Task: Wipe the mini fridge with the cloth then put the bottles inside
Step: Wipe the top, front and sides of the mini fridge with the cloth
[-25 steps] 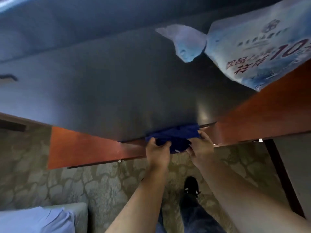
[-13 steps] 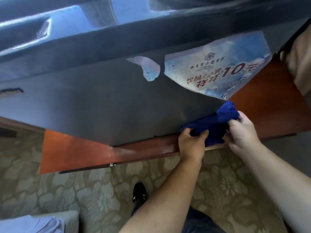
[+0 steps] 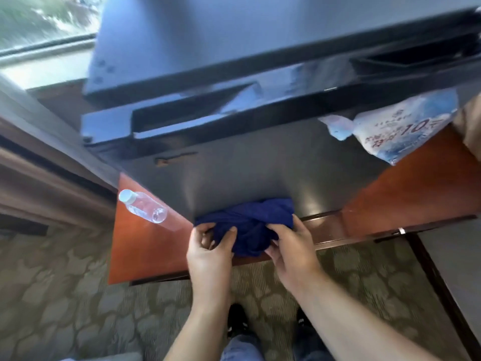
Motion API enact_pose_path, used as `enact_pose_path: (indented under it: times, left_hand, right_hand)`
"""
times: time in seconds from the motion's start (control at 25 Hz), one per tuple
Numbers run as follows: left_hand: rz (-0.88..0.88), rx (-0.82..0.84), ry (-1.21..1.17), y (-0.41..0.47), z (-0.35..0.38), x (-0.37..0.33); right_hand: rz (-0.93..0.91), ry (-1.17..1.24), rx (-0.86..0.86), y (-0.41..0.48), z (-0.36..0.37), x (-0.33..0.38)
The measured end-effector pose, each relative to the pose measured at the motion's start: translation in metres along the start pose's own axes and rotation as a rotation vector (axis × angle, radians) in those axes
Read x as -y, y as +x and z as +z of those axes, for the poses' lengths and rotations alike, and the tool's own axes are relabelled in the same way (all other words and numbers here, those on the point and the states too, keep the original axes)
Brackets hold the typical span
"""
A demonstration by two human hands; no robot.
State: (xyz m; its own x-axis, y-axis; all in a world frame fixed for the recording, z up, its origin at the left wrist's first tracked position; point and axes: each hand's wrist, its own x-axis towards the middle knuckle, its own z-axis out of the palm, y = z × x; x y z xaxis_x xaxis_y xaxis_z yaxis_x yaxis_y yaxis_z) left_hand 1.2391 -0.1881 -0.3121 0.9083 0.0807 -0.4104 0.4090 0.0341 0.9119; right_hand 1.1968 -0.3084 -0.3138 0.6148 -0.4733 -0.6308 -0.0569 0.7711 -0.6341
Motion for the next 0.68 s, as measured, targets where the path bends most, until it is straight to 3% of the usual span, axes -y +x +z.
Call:
enact_pose_path:
  times: [0.16, 0.4, 0.56, 0.68]
  left_hand:
    - [0.330, 0.133, 0.014, -0.020, -0.044, -0.078]
    - [0.741, 0.244, -0.009, -0.028, -0.067, -0.163]
    - [0.906, 0.260, 0.131, -0.024, -0.068, -0.167]
    - [0.864, 0.227, 0.227, -0.010, -0.067, -0.132]
  right_hand:
    - [-0.156, 0.075, 0.142, -0.059, 0.049, 0.008]
    - [-0.559, 0.037, 0.271, -0.126, 0.108, 0.051]
    - [-0.626, -0.039, 0.201, -0.123, 0.114, 0.051]
    - [-0.592, -0.067, 0.091, -0.101, 0.103, 0.033]
